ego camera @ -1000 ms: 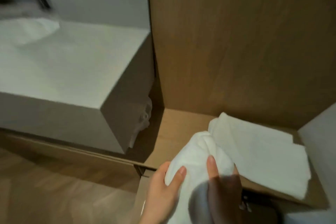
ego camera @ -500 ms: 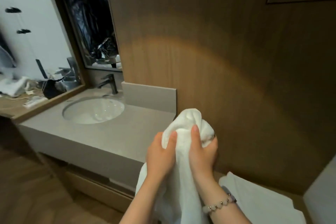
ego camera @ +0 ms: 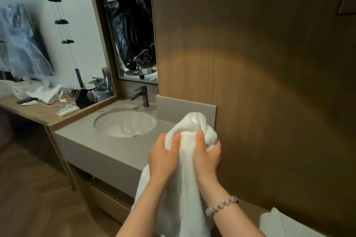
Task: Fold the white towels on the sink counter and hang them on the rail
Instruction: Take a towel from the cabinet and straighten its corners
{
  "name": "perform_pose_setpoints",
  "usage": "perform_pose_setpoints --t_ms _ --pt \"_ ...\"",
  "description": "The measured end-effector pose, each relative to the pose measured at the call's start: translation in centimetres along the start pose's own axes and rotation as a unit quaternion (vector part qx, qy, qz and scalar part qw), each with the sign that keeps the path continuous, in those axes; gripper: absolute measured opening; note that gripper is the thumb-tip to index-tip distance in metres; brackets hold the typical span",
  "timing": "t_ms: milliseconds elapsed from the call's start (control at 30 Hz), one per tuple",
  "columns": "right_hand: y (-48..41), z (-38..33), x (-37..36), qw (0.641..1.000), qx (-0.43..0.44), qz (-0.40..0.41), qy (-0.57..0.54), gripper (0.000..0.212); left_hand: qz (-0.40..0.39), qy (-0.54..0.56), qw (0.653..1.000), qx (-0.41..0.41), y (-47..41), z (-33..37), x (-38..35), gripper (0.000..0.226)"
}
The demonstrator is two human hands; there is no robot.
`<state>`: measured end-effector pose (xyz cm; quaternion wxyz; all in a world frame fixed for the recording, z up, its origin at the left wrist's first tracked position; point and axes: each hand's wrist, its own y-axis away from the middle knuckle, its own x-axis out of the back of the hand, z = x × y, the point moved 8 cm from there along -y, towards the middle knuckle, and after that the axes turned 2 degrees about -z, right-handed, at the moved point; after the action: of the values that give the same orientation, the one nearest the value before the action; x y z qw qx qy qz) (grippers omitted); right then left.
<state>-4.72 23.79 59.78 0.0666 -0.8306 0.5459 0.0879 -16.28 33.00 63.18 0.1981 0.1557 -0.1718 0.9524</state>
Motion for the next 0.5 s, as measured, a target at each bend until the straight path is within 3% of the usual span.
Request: perform_pose_setpoints --t_ms 100,500 --pt "-1.8 1.3 -3.4 1.000 0.002 0.012 0.004 0.048 -0.019 0.013 1.000 -0.016 -4.2 -1.7 0.7 0.018" --pt "-8.2 6.2 -16.6 0.982 -0.024 0.187 0.025 0.048 -0.120 0.000 0.991 -0.067 -21.6 -8.8 2.7 0.015"
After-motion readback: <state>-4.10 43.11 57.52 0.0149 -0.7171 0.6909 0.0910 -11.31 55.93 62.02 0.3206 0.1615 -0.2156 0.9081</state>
